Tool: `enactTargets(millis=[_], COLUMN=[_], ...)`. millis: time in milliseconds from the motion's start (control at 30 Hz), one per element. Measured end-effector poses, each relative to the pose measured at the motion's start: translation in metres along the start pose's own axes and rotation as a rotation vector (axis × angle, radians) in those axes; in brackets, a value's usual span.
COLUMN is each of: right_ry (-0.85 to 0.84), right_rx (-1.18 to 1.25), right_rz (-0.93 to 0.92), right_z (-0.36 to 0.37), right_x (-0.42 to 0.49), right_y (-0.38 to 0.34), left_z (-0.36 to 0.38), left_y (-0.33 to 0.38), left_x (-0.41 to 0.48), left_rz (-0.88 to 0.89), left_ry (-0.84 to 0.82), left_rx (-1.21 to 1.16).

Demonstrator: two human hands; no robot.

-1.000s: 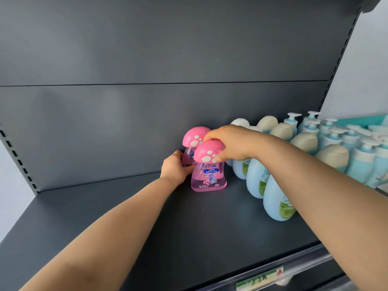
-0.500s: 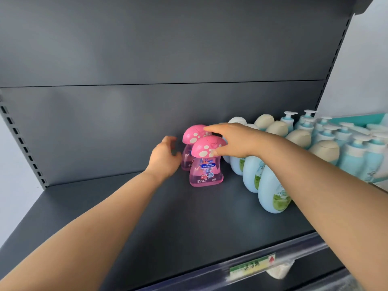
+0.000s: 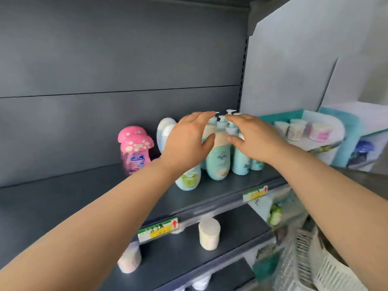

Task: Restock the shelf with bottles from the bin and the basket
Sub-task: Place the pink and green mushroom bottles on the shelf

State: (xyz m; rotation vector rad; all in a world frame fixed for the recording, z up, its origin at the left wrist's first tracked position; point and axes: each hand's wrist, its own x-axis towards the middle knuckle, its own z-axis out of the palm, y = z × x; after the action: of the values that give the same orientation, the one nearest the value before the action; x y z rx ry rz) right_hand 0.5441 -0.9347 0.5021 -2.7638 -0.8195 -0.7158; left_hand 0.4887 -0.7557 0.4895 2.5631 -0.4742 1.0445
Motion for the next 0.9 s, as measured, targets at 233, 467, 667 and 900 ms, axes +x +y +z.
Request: enactTargets(millis=[233,467,667,900], right_ry=[-0.025,-0.116,-0.172,-0.225], right_rx=[-0.099,-0.109,-0.108,-0.118], right_rz=[0.224,0.397,0.564,0.667], right_z=[-0.037,-0.048,-0.038,-0.014], right_x=[-0.118,-0.205,-0.253,-0.256], right_y=[0.128,0.229,0.318,0.419], left_z=[0.093,0.185,0.275,0.381], left_y=[0.133,0.22,0.268,0.301], left_x=[0.017,0.032,0.057,0.106], left_rz=[0.086,0.151,0.201,0.224], left_ry=[-0.09,-0.237,-0.345,-0.427], left_rx=[-0.119,-0.216,-0.3,-0.354])
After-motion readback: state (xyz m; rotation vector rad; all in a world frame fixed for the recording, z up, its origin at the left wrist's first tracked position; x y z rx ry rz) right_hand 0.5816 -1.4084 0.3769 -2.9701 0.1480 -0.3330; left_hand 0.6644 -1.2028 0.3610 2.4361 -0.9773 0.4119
